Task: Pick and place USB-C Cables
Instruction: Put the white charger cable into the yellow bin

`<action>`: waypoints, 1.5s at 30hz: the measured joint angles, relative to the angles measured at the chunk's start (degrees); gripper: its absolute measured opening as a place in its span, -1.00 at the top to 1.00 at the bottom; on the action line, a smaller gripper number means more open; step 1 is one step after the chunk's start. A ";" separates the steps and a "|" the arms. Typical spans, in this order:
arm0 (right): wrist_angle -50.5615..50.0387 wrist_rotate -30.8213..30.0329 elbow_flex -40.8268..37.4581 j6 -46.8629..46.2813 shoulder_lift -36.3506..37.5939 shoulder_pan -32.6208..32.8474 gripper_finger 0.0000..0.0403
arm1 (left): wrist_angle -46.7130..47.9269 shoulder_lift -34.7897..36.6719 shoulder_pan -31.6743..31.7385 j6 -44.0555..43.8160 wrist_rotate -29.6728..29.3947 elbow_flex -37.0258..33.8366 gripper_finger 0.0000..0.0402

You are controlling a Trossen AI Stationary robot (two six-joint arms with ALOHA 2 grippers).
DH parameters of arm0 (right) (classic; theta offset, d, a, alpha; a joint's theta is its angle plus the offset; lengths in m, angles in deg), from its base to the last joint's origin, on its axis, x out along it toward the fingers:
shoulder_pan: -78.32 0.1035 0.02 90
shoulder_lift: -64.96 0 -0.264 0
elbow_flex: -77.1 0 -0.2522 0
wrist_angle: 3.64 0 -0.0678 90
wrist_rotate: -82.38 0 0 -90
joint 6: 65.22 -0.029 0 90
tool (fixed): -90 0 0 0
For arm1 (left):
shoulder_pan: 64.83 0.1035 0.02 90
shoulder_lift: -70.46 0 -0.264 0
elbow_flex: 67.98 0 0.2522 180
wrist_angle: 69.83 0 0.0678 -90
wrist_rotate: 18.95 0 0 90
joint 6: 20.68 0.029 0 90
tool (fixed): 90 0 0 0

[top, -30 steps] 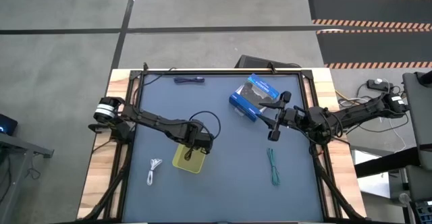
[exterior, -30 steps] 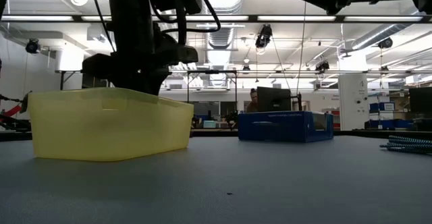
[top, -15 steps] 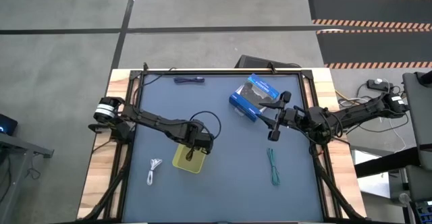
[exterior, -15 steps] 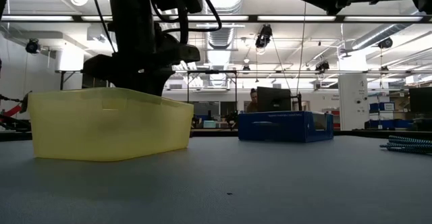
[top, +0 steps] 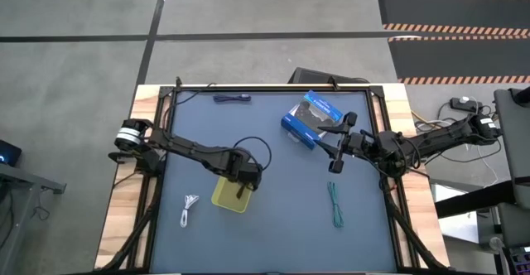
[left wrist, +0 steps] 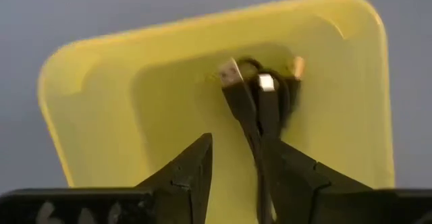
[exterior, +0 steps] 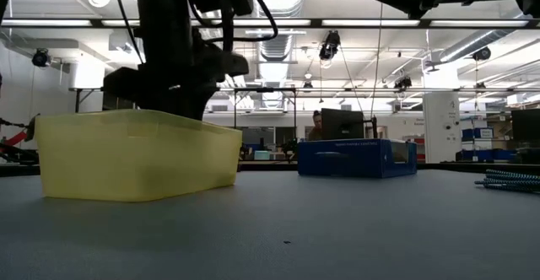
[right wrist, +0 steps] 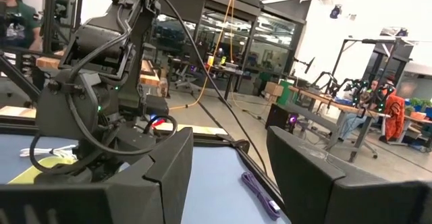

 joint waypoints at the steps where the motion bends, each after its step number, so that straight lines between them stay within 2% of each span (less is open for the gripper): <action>1: 0.00 -0.01 0.00 0.01 0.00 0.01 0.09 | 0.05 0.30 0.01 0.67 0.88 0.29 0.44; 15: 0.00 -0.02 0.00 -0.15 0.02 -0.01 0.09 | 0.42 9.32 -1.50 1.52 8.20 2.61 0.44; 21: -0.04 -0.02 0.00 -0.38 0.02 0.01 0.09 | 0.51 12.91 -4.43 1.44 17.49 2.18 0.44; 24: -0.23 -0.02 0.00 -0.46 0.02 0.00 0.09 | 3.76 13.96 -7.03 0.87 18.30 1.93 0.45; 27: -0.61 -0.03 0.01 -0.51 0.02 0.00 0.09 | 11.41 13.93 -9.91 -4.23 19.80 1.84 0.45; 30: -0.92 -0.06 0.02 -0.58 0.02 0.01 0.09 | 19.99 13.92 -12.65 -12.71 22.61 1.47 0.45; 33: -0.92 -0.15 0.00 -0.58 0.02 0.01 0.09 | 24.65 13.90 -15.48 -21.00 24.02 0.19 0.45; 39: -0.92 -0.40 0.02 -0.70 0.02 0.01 0.09 | 23.37 13.83 -21.04 -30.92 24.97 -2.54 0.45; 45: -0.92 -0.42 0.01 -0.84 0.02 0.01 0.09 | 21.17 13.77 -24.37 -37.11 24.95 -5.67 0.45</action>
